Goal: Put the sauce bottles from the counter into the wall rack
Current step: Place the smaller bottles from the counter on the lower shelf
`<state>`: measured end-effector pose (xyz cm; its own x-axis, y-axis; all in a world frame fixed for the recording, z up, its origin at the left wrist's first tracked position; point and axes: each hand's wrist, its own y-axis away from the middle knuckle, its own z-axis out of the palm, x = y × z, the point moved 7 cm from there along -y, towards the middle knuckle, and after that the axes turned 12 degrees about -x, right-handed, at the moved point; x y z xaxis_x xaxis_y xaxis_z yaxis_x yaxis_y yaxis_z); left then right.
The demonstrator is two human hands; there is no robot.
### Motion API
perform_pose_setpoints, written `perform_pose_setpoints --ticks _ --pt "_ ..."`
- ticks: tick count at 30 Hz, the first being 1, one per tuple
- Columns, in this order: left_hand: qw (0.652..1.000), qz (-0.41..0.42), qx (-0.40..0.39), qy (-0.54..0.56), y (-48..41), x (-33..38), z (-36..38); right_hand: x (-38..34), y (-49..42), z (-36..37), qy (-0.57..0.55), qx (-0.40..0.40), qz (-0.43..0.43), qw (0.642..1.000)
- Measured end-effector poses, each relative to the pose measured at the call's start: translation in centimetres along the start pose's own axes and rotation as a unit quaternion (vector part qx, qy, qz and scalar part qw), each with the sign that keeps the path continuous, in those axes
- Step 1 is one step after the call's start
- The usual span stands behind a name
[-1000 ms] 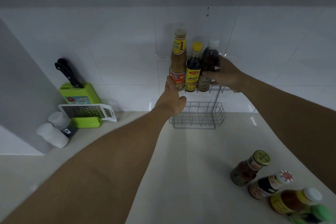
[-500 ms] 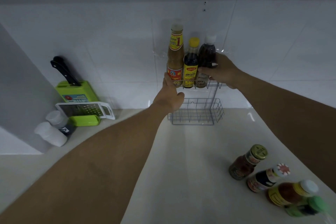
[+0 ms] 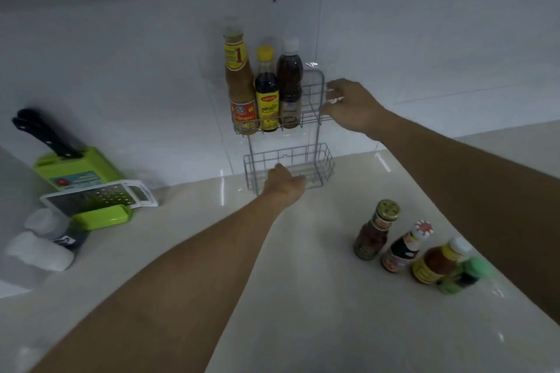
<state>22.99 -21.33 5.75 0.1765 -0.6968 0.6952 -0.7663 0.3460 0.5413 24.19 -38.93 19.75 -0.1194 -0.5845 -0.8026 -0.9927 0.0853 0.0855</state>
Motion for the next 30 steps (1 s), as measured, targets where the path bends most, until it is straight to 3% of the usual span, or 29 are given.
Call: perform_pose_setpoints --ticks 4,8,13,17,23,30 --pt "0.978 0.081 -0.182 -0.059 0.2 0.1 8.7 3.7 4.7 0.0 0.088 -0.061 0.063 0.992" --pt "0.948 0.148 -0.261 -0.104 1.0 1.2 15.2 7.6 9.1 0.4 0.218 -0.138 0.117 0.959" --pt "0.941 0.221 -0.246 -0.075 2.1 3.0 18.5 11.7 12.3 2.2 0.273 -0.225 0.167 0.92" --pt "0.942 0.228 -0.226 -0.093 1.8 2.7 19.1 13.0 13.2 3.8 0.327 -0.232 0.141 0.905" --pt "0.944 0.229 -0.22 -0.086 1.9 1.8 18.8 12.8 13.3 4.0 0.321 -0.179 0.097 0.925" --pt "0.956 0.275 -0.095 0.024 4.4 1.2 13.4 7.1 12.3 3.6 0.288 -0.137 -0.036 0.947"
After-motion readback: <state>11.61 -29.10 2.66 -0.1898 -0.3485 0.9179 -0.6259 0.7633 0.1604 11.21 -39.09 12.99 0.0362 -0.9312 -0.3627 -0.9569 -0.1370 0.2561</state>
